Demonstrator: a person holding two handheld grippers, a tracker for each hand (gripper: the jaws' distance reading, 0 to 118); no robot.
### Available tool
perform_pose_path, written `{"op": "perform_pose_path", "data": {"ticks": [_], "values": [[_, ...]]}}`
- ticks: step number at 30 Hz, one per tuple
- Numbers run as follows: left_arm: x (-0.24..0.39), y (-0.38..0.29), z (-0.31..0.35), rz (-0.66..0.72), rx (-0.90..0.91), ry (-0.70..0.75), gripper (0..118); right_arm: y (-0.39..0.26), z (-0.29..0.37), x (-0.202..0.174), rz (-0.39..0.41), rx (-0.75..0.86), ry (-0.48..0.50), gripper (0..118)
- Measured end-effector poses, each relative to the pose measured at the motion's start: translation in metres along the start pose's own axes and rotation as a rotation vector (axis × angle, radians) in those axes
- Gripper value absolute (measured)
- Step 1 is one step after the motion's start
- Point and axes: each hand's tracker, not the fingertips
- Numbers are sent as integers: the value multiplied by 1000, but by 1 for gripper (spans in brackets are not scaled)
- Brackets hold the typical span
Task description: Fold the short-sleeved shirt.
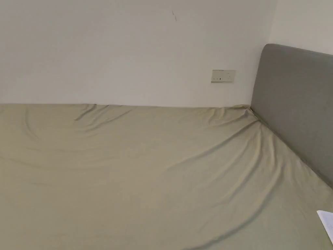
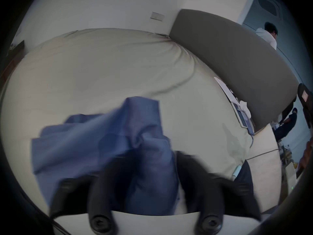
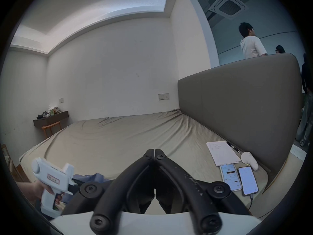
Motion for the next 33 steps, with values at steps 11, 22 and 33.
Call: {"op": "perform_pose_path", "data": {"ticks": [11, 22, 33], "values": [[-11, 3, 68, 39, 193, 76, 3, -6, -9, 8, -44, -1, -15, 2], [53, -62, -30, 104, -186, -214, 0, -15, -8, -7, -6, -63, 41, 2], [-11, -32, 119, 148, 356, -172, 0, -27, -79, -81, 60, -241, 360, 2]]}}
